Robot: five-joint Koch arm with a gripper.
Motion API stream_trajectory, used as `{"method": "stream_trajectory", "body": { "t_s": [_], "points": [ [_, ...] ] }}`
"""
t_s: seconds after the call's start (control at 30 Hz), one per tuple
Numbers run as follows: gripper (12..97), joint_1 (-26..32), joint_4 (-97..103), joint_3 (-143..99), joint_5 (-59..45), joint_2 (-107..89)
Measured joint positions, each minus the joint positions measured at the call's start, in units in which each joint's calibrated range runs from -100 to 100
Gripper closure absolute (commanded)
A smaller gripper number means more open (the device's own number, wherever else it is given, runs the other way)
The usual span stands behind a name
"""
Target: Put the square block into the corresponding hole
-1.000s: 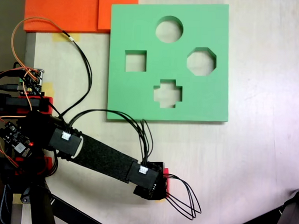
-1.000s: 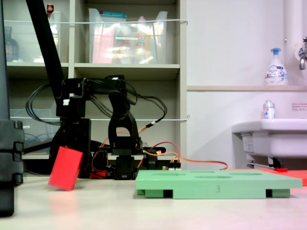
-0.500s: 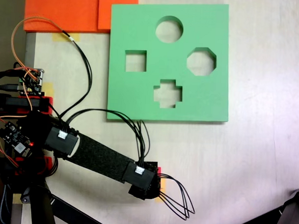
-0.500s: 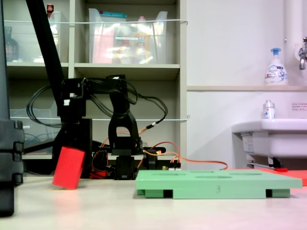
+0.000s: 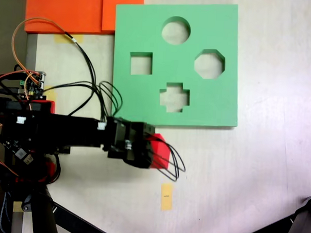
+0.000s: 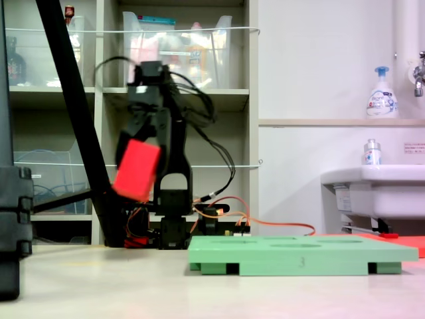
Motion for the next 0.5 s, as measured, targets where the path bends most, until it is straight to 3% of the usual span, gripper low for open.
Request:
{"method": "stream_trajectory", "body": {
  "t_s": [0.23,0.5],
  "points": [
    [84.8,12.75,-0.39,0.0,12.11,-1.37],
    [84.8,21.59,-0.69,0.0,20.95,9.17]
  ]
}}
